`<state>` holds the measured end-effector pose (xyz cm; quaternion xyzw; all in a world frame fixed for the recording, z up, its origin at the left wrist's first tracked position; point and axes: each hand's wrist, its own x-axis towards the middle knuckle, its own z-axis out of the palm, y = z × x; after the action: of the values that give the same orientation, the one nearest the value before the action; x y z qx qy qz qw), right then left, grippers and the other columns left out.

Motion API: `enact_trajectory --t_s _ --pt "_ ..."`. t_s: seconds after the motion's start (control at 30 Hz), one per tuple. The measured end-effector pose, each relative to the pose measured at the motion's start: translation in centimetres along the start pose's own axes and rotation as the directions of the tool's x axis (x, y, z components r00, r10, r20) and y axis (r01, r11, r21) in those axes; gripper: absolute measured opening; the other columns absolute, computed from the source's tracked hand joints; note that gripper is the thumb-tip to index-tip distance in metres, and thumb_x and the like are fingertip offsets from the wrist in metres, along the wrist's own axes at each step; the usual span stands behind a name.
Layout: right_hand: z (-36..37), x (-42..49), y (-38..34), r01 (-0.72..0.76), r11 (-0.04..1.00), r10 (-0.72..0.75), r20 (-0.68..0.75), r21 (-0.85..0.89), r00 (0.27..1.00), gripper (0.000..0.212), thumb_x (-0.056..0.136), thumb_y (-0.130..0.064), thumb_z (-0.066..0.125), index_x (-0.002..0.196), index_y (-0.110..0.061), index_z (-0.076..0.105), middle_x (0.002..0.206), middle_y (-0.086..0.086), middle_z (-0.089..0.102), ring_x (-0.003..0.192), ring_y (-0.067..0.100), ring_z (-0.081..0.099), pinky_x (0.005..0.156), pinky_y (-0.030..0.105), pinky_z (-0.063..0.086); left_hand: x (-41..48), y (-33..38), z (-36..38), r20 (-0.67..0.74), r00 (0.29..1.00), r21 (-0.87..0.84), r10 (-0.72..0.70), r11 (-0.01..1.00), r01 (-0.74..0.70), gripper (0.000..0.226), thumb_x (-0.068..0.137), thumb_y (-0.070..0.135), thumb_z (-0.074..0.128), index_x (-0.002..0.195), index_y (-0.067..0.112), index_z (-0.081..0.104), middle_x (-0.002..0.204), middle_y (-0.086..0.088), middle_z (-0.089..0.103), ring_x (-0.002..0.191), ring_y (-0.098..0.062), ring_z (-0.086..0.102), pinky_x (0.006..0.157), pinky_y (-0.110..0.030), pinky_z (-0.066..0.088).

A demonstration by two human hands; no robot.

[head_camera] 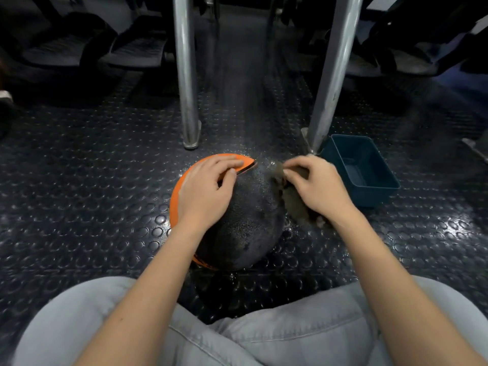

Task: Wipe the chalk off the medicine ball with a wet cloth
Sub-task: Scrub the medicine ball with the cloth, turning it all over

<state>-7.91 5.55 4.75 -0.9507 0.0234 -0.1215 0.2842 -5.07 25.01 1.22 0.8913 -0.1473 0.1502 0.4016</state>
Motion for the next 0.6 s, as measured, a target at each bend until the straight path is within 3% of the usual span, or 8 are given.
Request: enact_trajectory --t_s 0.07,0.13,0.23,0.33,0.4,0.5,0.6 --pt "0.3 -0.4 -2.7 0.193 0.978 -0.191 -0.041 0.082 0.981 0.015 0.088 -0.022 0.063 0.1 -0.021 0.071 0.094 0.001 0.062 0.095 0.022 0.058 0.084 0.036 0.045 -0.2 -0.3 -0.1 -0.017 1.0 -0.012 0.016 1.0 -0.016 0.031 0.09 0.031 0.044 0.109 0.03 0.069 0.113 0.028 0.053 0.109 0.008 0.041 0.089 0.004 0.016" --pt "1.1 -1.0 -4.2 0.297 0.952 -0.301 0.049 0.077 0.952 0.014 0.087 -0.021 0.064 0.098 -0.022 0.072 0.091 -0.004 0.058 0.093 0.02 0.056 0.083 0.036 0.044 -0.3 -0.4 -0.2 -0.003 0.999 -0.002 0.036 0.999 -0.036 0.034 0.089 0.032 0.042 0.11 0.029 0.069 0.117 0.022 0.058 0.113 0.0 0.045 0.092 0.001 0.018" --pt "1.6 -0.3 -2.3 0.195 0.98 -0.197 0.054 0.037 0.979 0.015 0.088 -0.021 0.062 0.099 -0.021 0.072 0.093 -0.006 0.057 0.096 0.02 0.054 0.084 0.037 0.045 -0.2 0.0 0.1 0.043 0.996 0.04 0.077 0.996 -0.079 0.035 0.091 0.032 0.041 0.113 0.027 0.067 0.121 0.013 0.061 0.115 -0.005 0.048 0.095 -0.006 0.021" --pt "0.6 0.2 0.1 0.014 0.973 -0.007 0.029 -0.231 1.0 0.019 0.093 -0.023 0.055 0.107 -0.023 0.068 0.106 -0.005 0.059 0.106 0.022 0.05 0.081 0.035 0.045 -0.3 0.5 0.3 0.055 0.994 0.06 0.096 0.993 -0.099 0.034 0.092 0.033 0.04 0.112 0.028 0.067 0.12 0.015 0.061 0.115 -0.004 0.047 0.097 -0.012 0.023" --pt "-0.4 0.4 0.3 0.042 0.989 -0.042 0.005 -0.14 0.999 0.017 0.092 -0.022 0.057 0.104 -0.022 0.07 0.101 -0.005 0.059 0.104 0.022 0.052 0.084 0.036 0.045 -0.4 0.4 0.2 0.043 0.994 0.05 0.098 0.994 -0.1 0.033 0.091 0.034 0.041 0.11 0.03 0.068 0.118 0.019 0.061 0.115 -0.001 0.047 0.097 -0.013 0.024" --pt "-1.5 0.3 -1.6 0.228 0.973 -0.227 -0.033 0.021 0.973 0.014 0.087 -0.017 0.063 0.098 -0.019 0.072 0.091 -0.007 0.06 0.095 0.022 0.058 0.084 0.037 0.046 -0.4 -0.1 0.0 0.037 0.991 0.006 0.128 0.992 -0.129 0.033 0.09 0.037 0.042 0.108 0.031 0.069 0.114 0.024 0.059 0.112 0.001 0.048 0.096 -0.01 0.025" --pt "-0.4 -0.1 -2.5 0.312 0.933 -0.33 0.079 0.178 0.941 0.013 0.082 -0.012 0.068 0.094 -0.016 0.074 0.09 -0.001 0.064 0.089 0.02 0.06 0.083 0.033 0.045 -0.3 -0.5 -0.1 0.032 0.985 -0.031 0.17 0.985 -0.169 0.04 0.087 0.043 0.038 0.107 0.029 0.07 0.111 0.028 0.055 0.112 0.0 0.05 0.097 -0.008 0.026"
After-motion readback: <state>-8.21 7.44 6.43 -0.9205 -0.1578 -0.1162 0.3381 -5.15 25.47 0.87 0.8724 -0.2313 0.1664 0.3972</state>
